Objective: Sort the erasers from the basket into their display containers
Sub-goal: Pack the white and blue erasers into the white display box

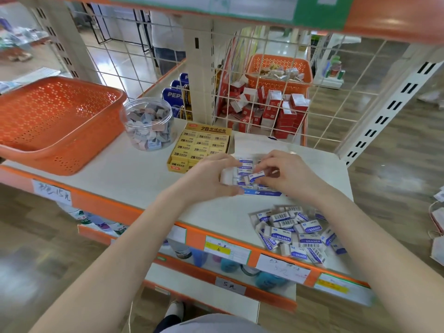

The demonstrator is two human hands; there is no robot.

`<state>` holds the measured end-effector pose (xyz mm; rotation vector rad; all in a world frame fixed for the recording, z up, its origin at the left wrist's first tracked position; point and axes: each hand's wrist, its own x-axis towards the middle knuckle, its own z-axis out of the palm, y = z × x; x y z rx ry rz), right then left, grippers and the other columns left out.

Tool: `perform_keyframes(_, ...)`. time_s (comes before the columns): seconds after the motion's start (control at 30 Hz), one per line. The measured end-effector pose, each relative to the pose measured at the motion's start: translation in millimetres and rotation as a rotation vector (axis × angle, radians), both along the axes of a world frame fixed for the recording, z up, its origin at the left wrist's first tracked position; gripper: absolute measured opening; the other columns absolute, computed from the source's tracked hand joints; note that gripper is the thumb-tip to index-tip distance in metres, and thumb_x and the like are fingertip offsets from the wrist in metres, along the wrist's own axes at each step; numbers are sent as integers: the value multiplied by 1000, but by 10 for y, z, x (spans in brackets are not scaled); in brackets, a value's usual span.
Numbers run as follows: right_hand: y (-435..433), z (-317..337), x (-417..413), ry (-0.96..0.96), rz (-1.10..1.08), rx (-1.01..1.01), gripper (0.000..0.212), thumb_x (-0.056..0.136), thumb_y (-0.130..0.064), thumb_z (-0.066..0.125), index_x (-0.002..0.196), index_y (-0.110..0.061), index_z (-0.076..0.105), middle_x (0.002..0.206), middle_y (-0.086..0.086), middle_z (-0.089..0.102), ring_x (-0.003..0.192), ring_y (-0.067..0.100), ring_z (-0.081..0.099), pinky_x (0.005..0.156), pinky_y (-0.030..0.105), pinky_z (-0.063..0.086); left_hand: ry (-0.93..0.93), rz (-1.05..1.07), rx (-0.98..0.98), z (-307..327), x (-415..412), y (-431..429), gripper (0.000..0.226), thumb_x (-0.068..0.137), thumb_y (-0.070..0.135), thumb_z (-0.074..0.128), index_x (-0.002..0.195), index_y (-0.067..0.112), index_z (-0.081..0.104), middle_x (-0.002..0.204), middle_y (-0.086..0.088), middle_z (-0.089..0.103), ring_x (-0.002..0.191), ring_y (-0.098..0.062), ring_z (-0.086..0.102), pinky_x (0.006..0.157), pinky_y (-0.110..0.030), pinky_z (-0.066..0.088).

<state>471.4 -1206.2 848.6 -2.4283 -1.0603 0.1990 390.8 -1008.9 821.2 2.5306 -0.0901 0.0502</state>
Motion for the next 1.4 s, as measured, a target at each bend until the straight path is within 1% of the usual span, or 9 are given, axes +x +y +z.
perform_keyframes(0.2, 183, -45, -27, -47, 1, -58, 22, 81, -26, 72, 101, -18, 71, 88, -7, 59, 78, 6, 49, 66, 13, 36, -62, -15, 17, -41, -27, 31, 60, 76, 33, 77, 130, 18, 56, 135, 8, 51, 123, -9, 47, 109, -31, 32)
perform_keyframes(0.37, 266, -74, -53, 1, -31, -36, 5, 78, -19, 73, 79, -20, 68, 77, -10, 56, 72, 6, 52, 58, 10, 36, -100, -5, 3, -52, -26, 29, 56, 76, 30, 78, 127, 16, 59, 132, 6, 55, 120, -10, 51, 105, -27, 35)
perform_keyframes(0.53, 264, -78, -48, 52, -48, -5, 14, 75, -19, 77, 67, -21, 65, 74, -9, 58, 68, 2, 51, 59, 7, 38, -101, 14, -3, -56, -25, 15, 53, 75, 30, 78, 124, 18, 62, 130, 8, 57, 119, -10, 52, 104, -31, 38)
perform_keyframes(0.7, 222, -15, -8, 28, 60, -84, 8, 82, -21, 71, 87, -17, 75, 90, -2, 65, 81, 13, 57, 77, 26, 45, -59, -16, 68, 2, 6, 21, 54, 76, 34, 76, 126, 21, 60, 133, 9, 55, 122, -9, 50, 107, -29, 35)
perform_keyframes(0.83, 1, 57, -17, 73, 82, -64, 19, 91, -25, 60, 105, -21, 72, 94, -12, 59, 82, 1, 54, 70, 6, 36, -28, -26, 94, 61, 7, 10, 50, 80, 40, 71, 126, 25, 59, 132, 12, 55, 122, -10, 49, 107, -34, 36)
perform_keyframes(1.03, -506, 207, 7, 250, 24, -25, 12, 85, -32, 65, 89, -43, 67, 93, -15, 65, 89, 4, 59, 78, 16, 44, -133, -131, 26, 139, -8, -351, 31, 83, 28, 70, 114, 23, 67, 119, 8, 62, 111, -8, 55, 98, -19, 36)
perform_keyframes(1.13, -756, 247, 6, 313, 44, -93, 13, 82, -32, 69, 92, -39, 71, 88, -17, 65, 83, 1, 59, 78, 17, 44, -39, -270, -27, 227, -9, -622, 32, 82, 33, 72, 113, 25, 68, 109, 10, 67, 95, -6, 60, 89, -24, 47)
perform_keyframes(1.23, -937, 264, -49, 430, 67, -153, 23, 71, -41, 75, 94, -41, 71, 91, -17, 67, 82, -1, 59, 79, 18, 48, 156, -372, 80, 284, 49, -824, 39, 82, 39, 70, 119, 29, 65, 104, 10, 68, 86, 0, 58, 81, -20, 48)
perform_keyframes(1.4, -1073, 196, -156, 516, 101, -231, 42, 61, -53, 74, 102, -45, 66, 106, -23, 64, 100, 2, 57, 96, 30, 43, 288, -415, 136, 361, 143, -992, 39, 84, 35, 69, 122, 26, 63, 88, 15, 58, 88, -3, 57, 88, -24, 49)
